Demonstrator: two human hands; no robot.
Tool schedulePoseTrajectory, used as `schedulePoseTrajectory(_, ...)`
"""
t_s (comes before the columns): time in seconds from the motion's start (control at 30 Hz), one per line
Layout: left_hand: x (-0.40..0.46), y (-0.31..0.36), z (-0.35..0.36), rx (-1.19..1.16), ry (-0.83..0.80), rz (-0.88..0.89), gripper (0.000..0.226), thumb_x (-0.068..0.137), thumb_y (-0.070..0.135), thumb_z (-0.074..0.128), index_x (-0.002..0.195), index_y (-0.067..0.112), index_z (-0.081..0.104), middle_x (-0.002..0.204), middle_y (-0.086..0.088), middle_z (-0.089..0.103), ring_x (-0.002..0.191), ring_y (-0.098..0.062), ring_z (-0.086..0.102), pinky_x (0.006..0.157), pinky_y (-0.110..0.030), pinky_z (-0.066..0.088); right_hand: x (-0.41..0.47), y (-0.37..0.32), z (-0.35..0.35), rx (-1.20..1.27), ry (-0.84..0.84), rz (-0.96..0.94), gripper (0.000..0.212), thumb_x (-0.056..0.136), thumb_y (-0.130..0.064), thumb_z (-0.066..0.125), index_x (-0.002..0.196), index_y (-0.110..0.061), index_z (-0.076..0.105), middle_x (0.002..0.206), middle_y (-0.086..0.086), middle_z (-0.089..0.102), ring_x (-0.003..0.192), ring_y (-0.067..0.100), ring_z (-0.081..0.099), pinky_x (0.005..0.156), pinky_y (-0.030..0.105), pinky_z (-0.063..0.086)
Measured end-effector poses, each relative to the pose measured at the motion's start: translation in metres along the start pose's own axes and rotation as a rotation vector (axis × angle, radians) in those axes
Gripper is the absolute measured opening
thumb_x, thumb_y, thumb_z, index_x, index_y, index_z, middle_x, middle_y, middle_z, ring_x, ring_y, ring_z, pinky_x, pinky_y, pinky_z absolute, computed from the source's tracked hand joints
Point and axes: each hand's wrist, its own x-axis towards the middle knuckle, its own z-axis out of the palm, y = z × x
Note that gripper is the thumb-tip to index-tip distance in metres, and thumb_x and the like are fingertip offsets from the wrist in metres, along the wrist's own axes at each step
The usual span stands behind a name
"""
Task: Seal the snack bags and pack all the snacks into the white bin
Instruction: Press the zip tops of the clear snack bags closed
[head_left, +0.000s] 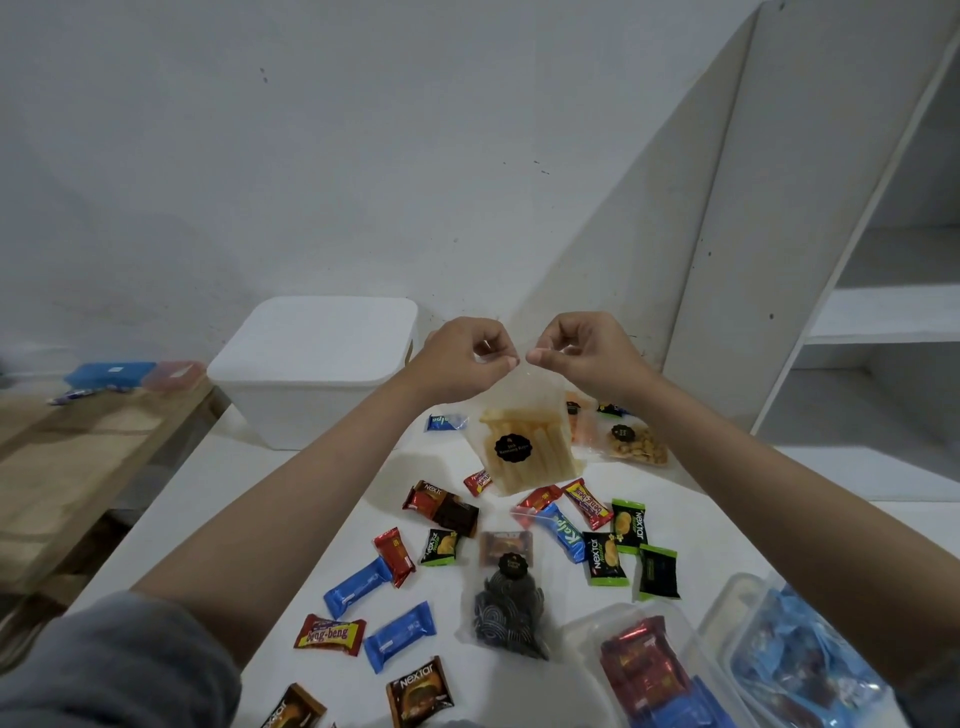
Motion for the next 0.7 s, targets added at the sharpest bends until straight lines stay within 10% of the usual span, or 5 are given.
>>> schedulePoseTrajectory(0.33,0.001,-0.004,0.001,-0.015,-0.014,-0.015,0.006,0.079,0.037,0.065,0.074,0.033,0.065,0.078,0.016,0.066,0.086,-0.010,0.062,0.091,-0.040,0.050,-0.001,0.004,-0.007,0.093,0.014,0.057,0.021,0.071,-0.019,0.082,0.068,-0.007,0.064,0.073,0.006,0.068,0.084,0.028,0.068,0.083,0.040,0.055)
schedulePoseTrajectory(0.7,-0.013,-0.038,-0.010,-0.270,0.035,-0.192,0.002,0.082,0.009,0.070,0.085,0.009,0.070,0.085,0.003,0.070,0.080,-0.001,0.064,0.077,-0.019,0.051,-0.009,0.014,-0.021,-0.016,-0.058,0.182,0.020,0.074,-0.019,0.079,0.081,-0.010,0.063,0.083,0.009,0.068,0.073,0.017,0.063,0.079,0.040,0.055)
